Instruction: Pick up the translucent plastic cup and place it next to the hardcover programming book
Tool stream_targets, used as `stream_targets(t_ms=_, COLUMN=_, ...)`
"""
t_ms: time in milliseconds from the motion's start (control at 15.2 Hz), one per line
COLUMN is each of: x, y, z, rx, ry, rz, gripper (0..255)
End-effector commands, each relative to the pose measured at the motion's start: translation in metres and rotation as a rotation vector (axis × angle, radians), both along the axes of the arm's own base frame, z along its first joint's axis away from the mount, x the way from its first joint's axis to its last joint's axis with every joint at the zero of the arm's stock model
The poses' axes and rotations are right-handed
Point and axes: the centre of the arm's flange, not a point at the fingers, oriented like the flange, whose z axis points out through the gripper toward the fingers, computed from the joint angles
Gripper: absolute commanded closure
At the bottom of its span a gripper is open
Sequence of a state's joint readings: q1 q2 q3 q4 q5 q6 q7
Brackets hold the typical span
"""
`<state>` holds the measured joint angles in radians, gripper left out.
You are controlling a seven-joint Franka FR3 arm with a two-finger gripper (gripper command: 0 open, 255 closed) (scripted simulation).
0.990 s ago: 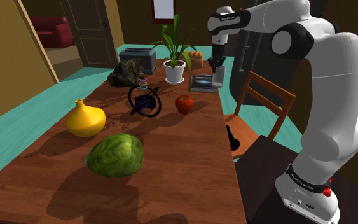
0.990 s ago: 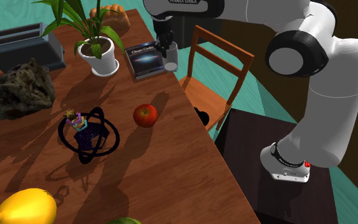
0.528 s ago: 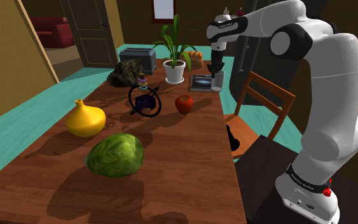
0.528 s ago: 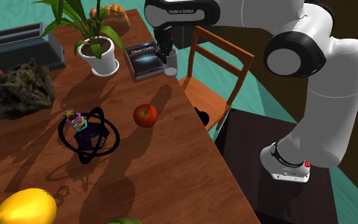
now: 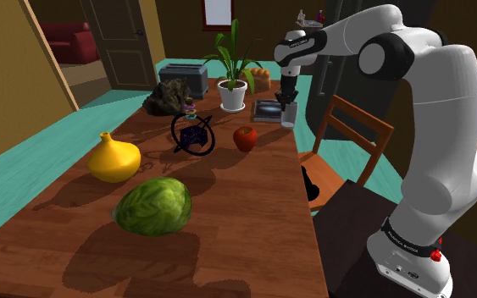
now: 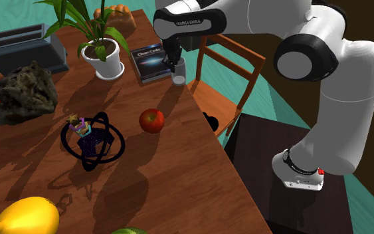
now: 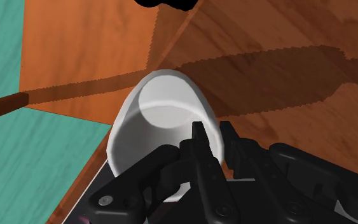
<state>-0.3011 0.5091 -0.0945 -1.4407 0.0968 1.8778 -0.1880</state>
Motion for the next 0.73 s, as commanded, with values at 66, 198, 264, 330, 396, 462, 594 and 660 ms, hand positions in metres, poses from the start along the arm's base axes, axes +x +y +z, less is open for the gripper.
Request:
stream_targets(t_ms=66, x=0.0003, y=0.0003, z=-0.0009, rx=0.0, ry=-0.001, rz=0.0, gripper=255)
stream_targets(t_ms=198, x=0.0003, y=0.0003, z=-0.0009, rx=0.0, ry=-0.001, rz=0.0, gripper=255)
stream_targets(t_ms=264, x=0.0003, y=0.0003, z=-0.0009, rx=0.0, ry=-0.001, rz=0.0, gripper=255)
stream_targets(t_ms=330, x=0.0003, y=0.0003, z=-0.0009, rx=0.0, ry=-0.001, rz=0.0, gripper=255)
stream_targets(t_ms=396, x=0.0003, y=0.0003, z=-0.0009, rx=0.0, ry=-0.001, rz=0.0, gripper=0)
stream_targets(t_ms=462, x=0.0003, y=0.0003, z=-0.001, rx=0.0, ry=-0.001, rz=0.0, gripper=0)
stream_targets(t_ms=594, x=0.0003, y=0.0003, z=-0.001, rx=0.0, ry=-0.001, rz=0.0, gripper=0)
stream_targets(t_ms=660, x=0.0003, y=0.0003, z=-0.001, rx=0.0, ry=-0.001, rz=0.0, gripper=0)
